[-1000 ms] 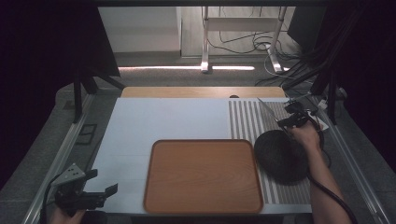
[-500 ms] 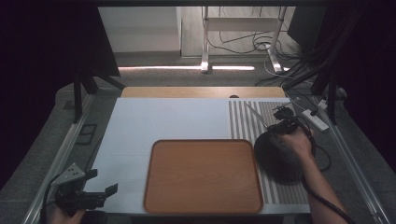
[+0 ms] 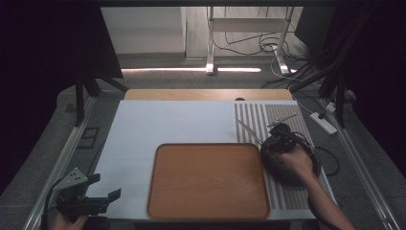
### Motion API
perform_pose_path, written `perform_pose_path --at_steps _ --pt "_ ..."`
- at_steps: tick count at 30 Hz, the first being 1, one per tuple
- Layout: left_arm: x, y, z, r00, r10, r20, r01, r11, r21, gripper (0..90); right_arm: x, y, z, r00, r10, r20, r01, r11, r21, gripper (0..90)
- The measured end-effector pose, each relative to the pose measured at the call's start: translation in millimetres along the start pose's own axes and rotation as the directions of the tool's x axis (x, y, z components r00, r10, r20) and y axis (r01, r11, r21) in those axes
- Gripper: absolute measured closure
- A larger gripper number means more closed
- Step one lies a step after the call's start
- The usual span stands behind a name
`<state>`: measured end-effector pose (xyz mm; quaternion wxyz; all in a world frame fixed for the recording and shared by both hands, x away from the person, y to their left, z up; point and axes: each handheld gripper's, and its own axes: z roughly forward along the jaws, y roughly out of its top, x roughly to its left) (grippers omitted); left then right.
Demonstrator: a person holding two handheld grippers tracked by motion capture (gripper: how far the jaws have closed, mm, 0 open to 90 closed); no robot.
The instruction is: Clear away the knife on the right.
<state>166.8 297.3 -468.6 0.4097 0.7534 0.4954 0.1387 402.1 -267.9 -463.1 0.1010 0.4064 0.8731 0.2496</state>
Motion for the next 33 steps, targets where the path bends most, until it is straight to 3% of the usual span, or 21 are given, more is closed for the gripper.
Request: perform_pose_path --at_steps 2,7,9,20,23,26,32,33 --pt "0.1 0.0 0.0 1.0000 -0.001 0.000 0.001 1.0000 0.000 2.2 4.0 -1.2 -0.9 1.0000 -0.003 -0.008 0.003 1.0000 0.001 80.2" --pt "0.0 0.1 0.1 1.0000 0.000 0.001 0.000 1.0000 0.001 2.1 31.4 -11.2 -1.8 0.9987 -0.033 -0.040 0.033 0.9994 0.004 80.2" --pt "0.0 0.1 0.2 1.0000 -0.001 0.000 0.001 1.0000 0.001 2.2 34.7 -12.4 -1.9 0.9984 -0.041 -0.039 0.041 0.9992 0.004 80.2" --pt "0.0 0.3 0.4 1.0000 0.000 0.002 0.000 1.0000 0.004 2.2 85.2 -30.1 -4.0 0.9935 -0.094 -0.065 0.095 0.9954 0.013 80.1" --pt "0.1 0.4 0.6 1.0000 0.001 0.002 -0.001 1.0000 0.005 2.2 91.9 -32.5 -2.6 0.9927 -0.096 -0.073 0.097 0.9951 0.018 80.1" --pt "-0.3 0.6 0.9 1.0000 0.003 0.001 -0.003 1.0000 0.007 2.1 104.9 -36.1 5.7 0.9916 -0.107 -0.073 0.111 0.9921 0.058 80.1" --pt "-0.2 0.9 1.4 1.0000 0.004 0.002 -0.004 0.9999 0.012 2.2 112.3 -40.3 18.2 0.9871 -0.137 -0.082 0.146 0.9824 0.117 79.9" --pt "-0.2 0.8 1.3 1.0000 0.004 0.002 -0.004 0.9999 0.012 2.2 112.3 -41.2 21.8 0.9849 -0.140 -0.103 0.153 0.9785 0.138 79.0"
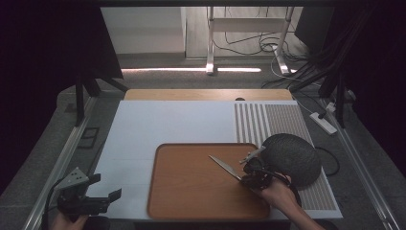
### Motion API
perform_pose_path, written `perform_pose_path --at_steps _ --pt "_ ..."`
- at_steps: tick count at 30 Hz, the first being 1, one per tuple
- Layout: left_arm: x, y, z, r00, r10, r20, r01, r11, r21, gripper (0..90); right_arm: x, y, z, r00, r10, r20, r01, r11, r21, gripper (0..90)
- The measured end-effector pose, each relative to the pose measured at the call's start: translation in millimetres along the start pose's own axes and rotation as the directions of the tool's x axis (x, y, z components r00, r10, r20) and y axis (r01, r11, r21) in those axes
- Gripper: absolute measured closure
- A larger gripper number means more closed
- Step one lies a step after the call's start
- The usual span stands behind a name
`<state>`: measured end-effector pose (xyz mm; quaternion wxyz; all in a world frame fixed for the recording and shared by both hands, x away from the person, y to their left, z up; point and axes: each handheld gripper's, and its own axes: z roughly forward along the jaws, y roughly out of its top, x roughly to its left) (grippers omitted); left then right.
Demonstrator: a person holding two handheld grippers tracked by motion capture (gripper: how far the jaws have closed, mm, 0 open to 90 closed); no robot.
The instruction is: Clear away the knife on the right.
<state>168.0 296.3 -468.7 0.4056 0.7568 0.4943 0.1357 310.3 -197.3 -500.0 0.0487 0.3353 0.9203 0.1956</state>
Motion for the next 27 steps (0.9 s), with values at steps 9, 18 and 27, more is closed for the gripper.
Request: perform_pose_path --at_steps 9,18,27 --pt "-0.2 1.1 1.4 1.0000 -0.002 -0.004 0.002 0.9999 0.013 2.1 -7.8 19.2 -15.8 0.9959 -0.054 -0.072 0.048 0.9953 -0.084 74.6" --pt "0.7 0.7 1.2 1.0000 -0.007 -0.002 0.007 0.9999 0.013 2.1 7.8 61.0 10.1 0.9732 -0.214 -0.086 0.208 0.9758 -0.066 90.0" --pt "0.8 -0.1 0.4 1.0000 -0.006 -0.001 0.006 1.0000 0.007 2.1 3.1 73.8 37.2 0.9770 -0.210 -0.038 0.209 0.9778 -0.013 90.0"
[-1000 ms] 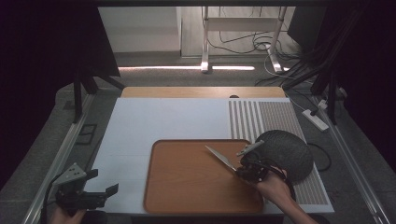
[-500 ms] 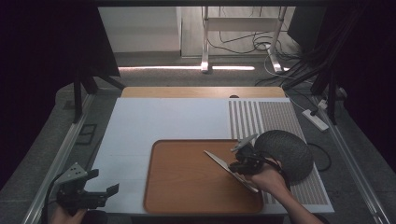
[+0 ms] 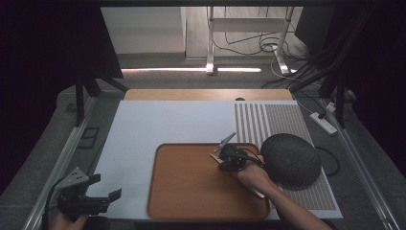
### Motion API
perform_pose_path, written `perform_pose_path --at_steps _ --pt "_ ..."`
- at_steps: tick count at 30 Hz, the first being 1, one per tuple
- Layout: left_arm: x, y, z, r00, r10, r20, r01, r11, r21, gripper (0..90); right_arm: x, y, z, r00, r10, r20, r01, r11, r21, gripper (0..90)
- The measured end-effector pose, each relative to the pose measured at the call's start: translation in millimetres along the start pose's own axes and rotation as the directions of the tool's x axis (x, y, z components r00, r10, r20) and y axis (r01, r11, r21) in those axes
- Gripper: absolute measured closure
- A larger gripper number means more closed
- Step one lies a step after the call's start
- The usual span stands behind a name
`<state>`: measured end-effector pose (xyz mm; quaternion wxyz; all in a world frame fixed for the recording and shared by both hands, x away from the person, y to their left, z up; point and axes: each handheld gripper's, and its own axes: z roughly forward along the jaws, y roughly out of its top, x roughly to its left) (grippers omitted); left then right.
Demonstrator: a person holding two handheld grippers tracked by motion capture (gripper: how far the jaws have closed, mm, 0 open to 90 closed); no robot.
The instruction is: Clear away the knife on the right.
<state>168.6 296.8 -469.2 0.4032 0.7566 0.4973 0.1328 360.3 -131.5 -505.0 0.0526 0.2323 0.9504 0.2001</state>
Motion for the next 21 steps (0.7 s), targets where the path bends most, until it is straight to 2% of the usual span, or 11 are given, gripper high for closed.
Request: perform_pose_path --at_steps 2,4,7,8,12,13,21 --pt "0.0 0.0 0.0 1.0000 0.000 0.001 0.000 1.0000 0.000 2.1 -2.0 -2.0 -1.2 0.9999 0.009 0.008 -0.009 1.0000 0.002 90.0" --pt "0.0 0.0 0.2 1.0000 0.000 0.000 0.000 1.0000 0.000 2.1 -13.0 -13.6 -7.5 0.9984 0.054 0.020 -0.054 0.9985 0.008 90.0" --pt "-0.2 0.2 0.3 1.0000 0.001 0.000 -0.001 1.0000 0.001 2.1 -19.1 -22.1 -11.9 0.9968 0.076 0.024 -0.076 0.9971 0.008 90.0" --pt "-0.2 0.4 0.5 1.0000 0.000 0.001 0.000 1.0000 0.002 2.1 -24.0 -30.9 -15.7 0.9943 0.106 0.006 -0.106 0.9943 0.000 90.0" --pt "-0.4 0.5 0.3 1.0000 0.002 0.000 -0.002 1.0000 0.004 2.1 -26.5 -42.2 -22.1 0.9932 0.113 0.031 -0.113 0.9936 0.007 90.0" --pt "-0.4 0.5 0.4 1.0000 0.001 0.001 -0.001 1.0000 0.002 2.1 -28.5 -49.8 -25.6 0.9903 0.136 0.029 -0.136 0.9906 0.004 90.0" --pt "-0.3 0.7 0.6 1.0000 0.002 0.001 -0.002 1.0000 0.003 2.2 -34.5 -70.5 -36.2 0.9831 0.179 0.039 -0.179 0.9838 0.010 90.0"
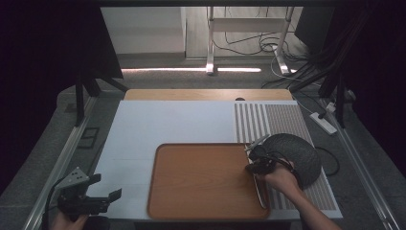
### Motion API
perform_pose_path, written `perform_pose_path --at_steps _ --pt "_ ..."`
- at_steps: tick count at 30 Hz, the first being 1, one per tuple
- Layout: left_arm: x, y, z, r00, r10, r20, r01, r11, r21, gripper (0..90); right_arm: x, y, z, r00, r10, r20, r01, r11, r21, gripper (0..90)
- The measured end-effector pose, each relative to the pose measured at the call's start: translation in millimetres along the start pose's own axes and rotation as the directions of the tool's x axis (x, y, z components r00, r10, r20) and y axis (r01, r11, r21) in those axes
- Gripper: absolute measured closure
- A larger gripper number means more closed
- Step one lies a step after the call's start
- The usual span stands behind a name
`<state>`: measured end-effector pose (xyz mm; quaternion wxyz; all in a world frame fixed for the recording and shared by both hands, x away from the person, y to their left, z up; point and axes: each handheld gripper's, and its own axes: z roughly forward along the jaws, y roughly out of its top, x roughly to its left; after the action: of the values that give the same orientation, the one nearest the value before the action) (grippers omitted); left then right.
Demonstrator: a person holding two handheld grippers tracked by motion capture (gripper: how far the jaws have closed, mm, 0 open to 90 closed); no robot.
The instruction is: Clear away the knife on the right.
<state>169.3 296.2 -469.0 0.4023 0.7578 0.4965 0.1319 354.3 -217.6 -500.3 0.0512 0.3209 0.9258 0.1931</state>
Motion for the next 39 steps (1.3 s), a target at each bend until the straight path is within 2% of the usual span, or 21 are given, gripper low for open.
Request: perform_pose_path --at_steps 5,7,9,12,18,21,26,29,39 --pt "-0.3 0.5 0.5 1.0000 0.003 -0.001 -0.003 1.0000 0.001 2.1 -3.9 -10.3 -4.2 0.9989 0.047 -0.006 -0.047 0.9989 -0.010 90.0" --pt "-0.5 0.6 0.7 1.0000 0.003 -0.002 -0.003 1.0000 0.003 2.2 -3.5 -10.0 -4.2 0.9989 0.047 -0.002 -0.047 0.9989 -0.008 90.0" --pt "-0.4 0.5 0.7 1.0000 0.004 -0.001 -0.004 1.0000 0.003 2.2 -0.6 -8.0 -4.3 0.9994 0.028 0.019 -0.029 0.9996 0.006 89.1" --pt "0.0 0.3 0.4 1.0000 0.001 0.001 -0.001 1.0000 0.000 2.2 0.3 -7.3 -4.5 0.9995 0.026 0.020 -0.026 0.9996 0.010 86.2" --pt "-0.5 0.5 0.6 1.0000 0.005 -0.001 -0.005 1.0000 0.003 2.2 3.6 -4.6 -8.9 0.9996 0.024 0.017 -0.024 0.9989 -0.039 81.0" --pt "-0.1 0.4 0.5 1.0000 0.002 0.000 -0.002 1.0000 0.001 2.2 4.0 -3.4 -13.0 0.9988 0.035 0.035 -0.033 0.9979 -0.055 74.7" --pt "-0.4 0.6 0.6 1.0000 0.003 -0.001 -0.003 1.0000 0.003 2.3 4.7 -2.6 -15.1 0.9973 0.055 0.049 -0.051 0.9960 -0.074 69.9" --pt "-0.4 0.6 0.6 1.0000 0.003 -0.002 -0.003 1.0000 0.003 2.3 6.0 -1.8 -16.5 0.9974 0.056 0.046 -0.052 0.9952 -0.083 66.2" --pt "-0.4 0.4 0.5 1.0000 0.003 -0.003 -0.003 1.0000 0.002 2.3 10.4 -3.0 -27.3 0.9971 0.076 -0.002 -0.076 0.9908 -0.112 42.2"
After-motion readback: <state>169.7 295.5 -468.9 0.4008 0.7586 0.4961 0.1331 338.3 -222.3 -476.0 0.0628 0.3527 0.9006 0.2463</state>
